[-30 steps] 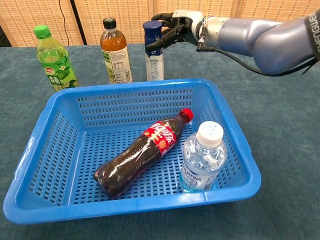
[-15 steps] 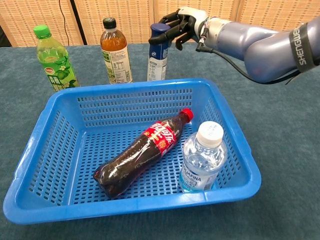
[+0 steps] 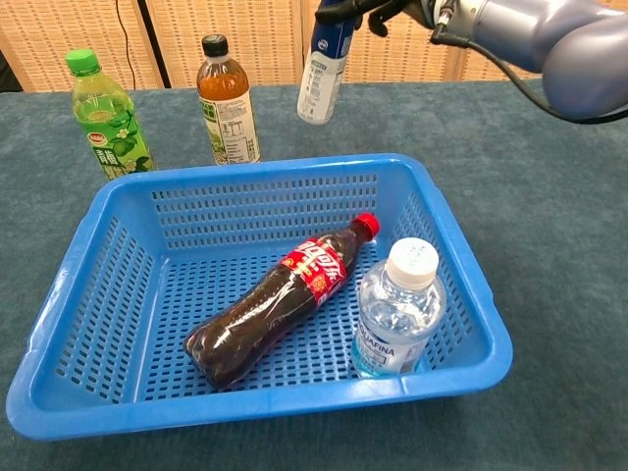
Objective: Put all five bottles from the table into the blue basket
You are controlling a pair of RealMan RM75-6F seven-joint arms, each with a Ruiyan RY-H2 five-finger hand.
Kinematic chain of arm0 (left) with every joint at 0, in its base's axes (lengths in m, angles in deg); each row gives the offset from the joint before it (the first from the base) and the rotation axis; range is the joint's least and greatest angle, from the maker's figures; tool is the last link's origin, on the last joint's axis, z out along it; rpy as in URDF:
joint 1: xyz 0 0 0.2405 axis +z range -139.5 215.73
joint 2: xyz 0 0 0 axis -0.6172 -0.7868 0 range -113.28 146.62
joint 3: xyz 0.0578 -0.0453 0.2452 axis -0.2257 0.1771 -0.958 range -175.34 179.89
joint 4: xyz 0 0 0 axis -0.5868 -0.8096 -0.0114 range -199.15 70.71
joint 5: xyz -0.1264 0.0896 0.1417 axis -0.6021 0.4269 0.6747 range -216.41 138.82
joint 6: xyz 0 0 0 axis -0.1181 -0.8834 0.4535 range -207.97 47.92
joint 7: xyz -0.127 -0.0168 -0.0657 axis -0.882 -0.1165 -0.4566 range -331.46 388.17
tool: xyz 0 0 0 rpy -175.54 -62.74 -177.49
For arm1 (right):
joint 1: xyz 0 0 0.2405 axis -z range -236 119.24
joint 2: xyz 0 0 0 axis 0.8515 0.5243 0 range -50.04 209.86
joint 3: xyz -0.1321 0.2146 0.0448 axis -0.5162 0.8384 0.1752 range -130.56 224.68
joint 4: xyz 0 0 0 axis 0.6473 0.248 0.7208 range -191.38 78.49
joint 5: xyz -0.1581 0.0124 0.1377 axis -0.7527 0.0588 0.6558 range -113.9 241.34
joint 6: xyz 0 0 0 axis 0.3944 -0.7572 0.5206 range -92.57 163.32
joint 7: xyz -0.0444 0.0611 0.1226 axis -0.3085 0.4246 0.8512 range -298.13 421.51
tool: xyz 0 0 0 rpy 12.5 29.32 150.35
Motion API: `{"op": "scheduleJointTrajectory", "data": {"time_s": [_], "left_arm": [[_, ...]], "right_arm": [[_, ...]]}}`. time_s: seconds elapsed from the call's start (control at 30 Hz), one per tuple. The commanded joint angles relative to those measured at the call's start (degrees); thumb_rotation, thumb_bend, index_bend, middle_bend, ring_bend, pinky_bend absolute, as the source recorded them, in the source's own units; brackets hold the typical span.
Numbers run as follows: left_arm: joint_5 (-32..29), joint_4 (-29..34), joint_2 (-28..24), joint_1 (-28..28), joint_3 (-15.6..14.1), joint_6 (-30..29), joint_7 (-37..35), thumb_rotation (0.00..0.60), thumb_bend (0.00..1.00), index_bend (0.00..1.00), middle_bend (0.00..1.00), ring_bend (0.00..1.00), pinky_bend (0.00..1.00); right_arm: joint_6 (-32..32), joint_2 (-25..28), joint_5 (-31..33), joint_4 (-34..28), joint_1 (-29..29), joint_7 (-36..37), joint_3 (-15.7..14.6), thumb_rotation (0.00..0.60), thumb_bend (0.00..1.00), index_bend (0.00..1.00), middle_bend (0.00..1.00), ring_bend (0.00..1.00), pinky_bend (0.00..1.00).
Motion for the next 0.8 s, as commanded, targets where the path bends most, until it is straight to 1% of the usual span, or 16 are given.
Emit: {"op": "scheduleJointTrajectory", "data": {"time_s": [0.03, 0.17, 0.33, 0.4, 0.5, 0.6, 0.8], "left_arm": [[0.57, 0.12, -0.13, 0.22, -0.23, -0.27, -0.29, 0.6, 0.0, 0.0, 0.0, 0.0, 0.0], [1.58, 0.48, 0.01, 0.45, -0.64, -0.84, 0.06, 0.6, 0.0, 0.0, 0.0, 0.0, 0.0], [2.41, 0.94, 0.26, 0.62, -0.95, -1.47, 0.76, 0.6, 0.0, 0.0, 0.0, 0.0, 0.0], [2.47, 0.99, 0.38, 0.69, -0.96, -1.7, 0.96, 0.6, 0.0, 0.0, 0.0, 0.0, 0.0], [2.37, 0.96, 0.46, 0.64, -0.95, -1.63, 1.2, 0.6, 0.0, 0.0, 0.0, 0.0, 0.0], [2.2, 0.91, 0.49, 0.54, -0.88, -1.43, 1.23, 0.6, 0.0, 0.0, 0.0, 0.0, 0.0], [2.18, 0.79, 0.61, 0.45, -0.9, -1.24, 1.32, 0.6, 0.0, 0.0, 0.0, 0.0, 0.0]], "right_arm": [[6.25, 13.24, -1.11, -20.25, 6.82, -5.26, -0.05, 0.6, 0.38, 0.55, 0.62, 0.64, 0.8], [9.45, 22.45, -2.48, -35.4, 11.34, -8.71, -0.61, 0.6, 0.38, 0.55, 0.62, 0.64, 0.8], [10.48, 29.27, -3.75, -46.15, 13.31, -9.82, -0.07, 0.6, 0.39, 0.55, 0.62, 0.64, 0.8], [10.61, 31.35, -4.31, -49.02, 13.58, -9.9, 0.33, 0.6, 0.39, 0.55, 0.62, 0.64, 0.8], [10.44, 32.76, -4.39, -50.99, 13.63, -10.02, 0.65, 0.6, 0.39, 0.55, 0.62, 0.64, 0.8], [8.94, 34.31, -4.8, -53.79, 13.82, -8.11, 0.06, 0.6, 0.39, 0.55, 0.62, 0.64, 0.8], [5.72, 36.03, -11.39, -56.89, 13.3, -5.0, -4.47, 0.6, 0.39, 0.55, 0.62, 0.64, 0.8]]}}
